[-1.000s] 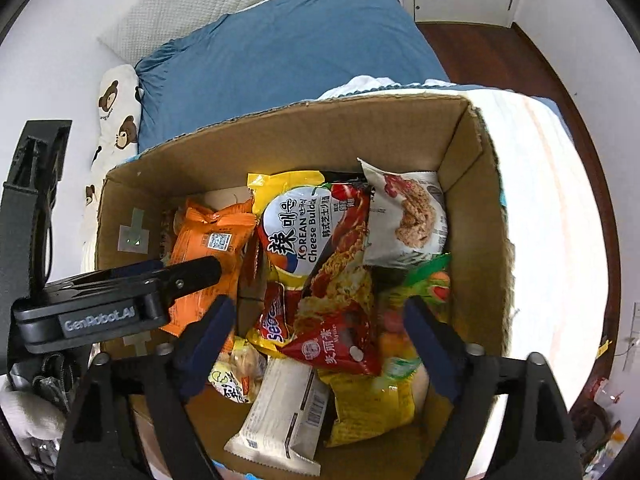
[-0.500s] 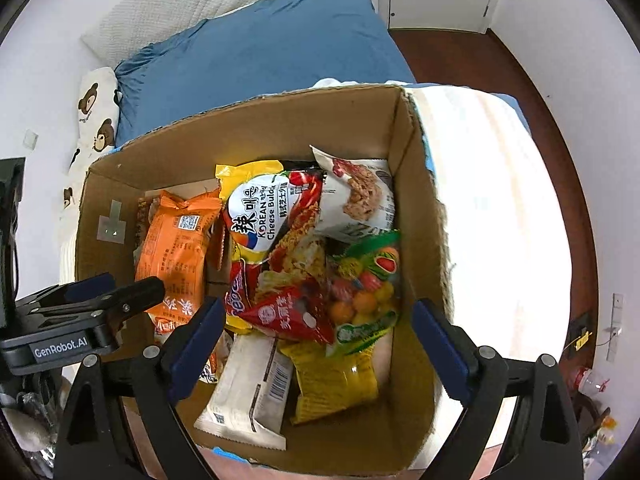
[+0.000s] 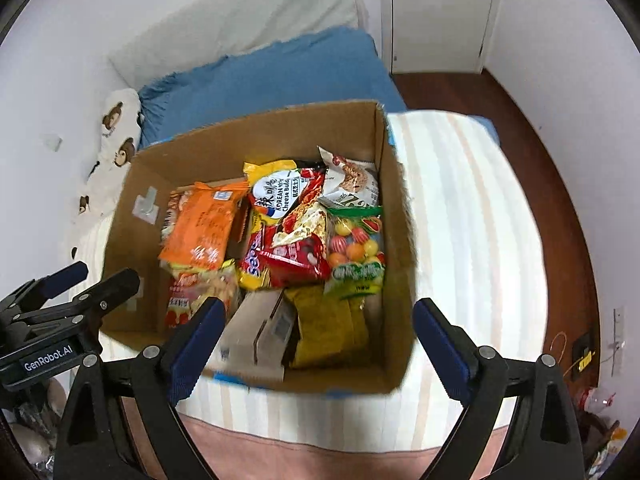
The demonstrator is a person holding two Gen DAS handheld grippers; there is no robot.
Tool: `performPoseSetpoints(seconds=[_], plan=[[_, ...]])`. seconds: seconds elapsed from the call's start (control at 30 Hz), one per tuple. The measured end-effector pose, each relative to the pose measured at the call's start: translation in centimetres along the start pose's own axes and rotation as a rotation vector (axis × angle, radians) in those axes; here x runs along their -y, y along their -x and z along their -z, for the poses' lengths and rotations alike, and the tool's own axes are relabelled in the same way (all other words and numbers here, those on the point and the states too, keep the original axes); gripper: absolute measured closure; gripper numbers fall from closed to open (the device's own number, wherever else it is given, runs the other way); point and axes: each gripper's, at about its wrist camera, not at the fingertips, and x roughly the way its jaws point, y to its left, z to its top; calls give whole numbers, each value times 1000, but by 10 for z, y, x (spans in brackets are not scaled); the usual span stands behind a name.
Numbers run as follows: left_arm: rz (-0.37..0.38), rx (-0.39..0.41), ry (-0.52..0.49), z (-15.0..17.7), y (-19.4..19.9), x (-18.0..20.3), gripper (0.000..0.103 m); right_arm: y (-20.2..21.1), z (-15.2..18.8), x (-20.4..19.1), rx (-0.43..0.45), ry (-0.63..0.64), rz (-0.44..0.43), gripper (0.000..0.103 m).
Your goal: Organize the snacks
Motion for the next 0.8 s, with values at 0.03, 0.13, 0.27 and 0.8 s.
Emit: performPoseSetpoints(seconds=[0.03, 0.13, 0.27, 0.8], plan=[[1, 23, 0, 7, 10, 1, 7, 10, 6, 1, 21, 2, 2, 6], [13, 75, -1, 25, 36, 2, 7, 38, 23, 2, 75, 9, 0, 6], [25, 141, -2, 46, 65, 9, 7, 80, 48, 3, 151, 11, -5, 6], [-37, 350, -40, 138, 185, 20, 7, 232, 159, -17, 390, 94, 9, 4]])
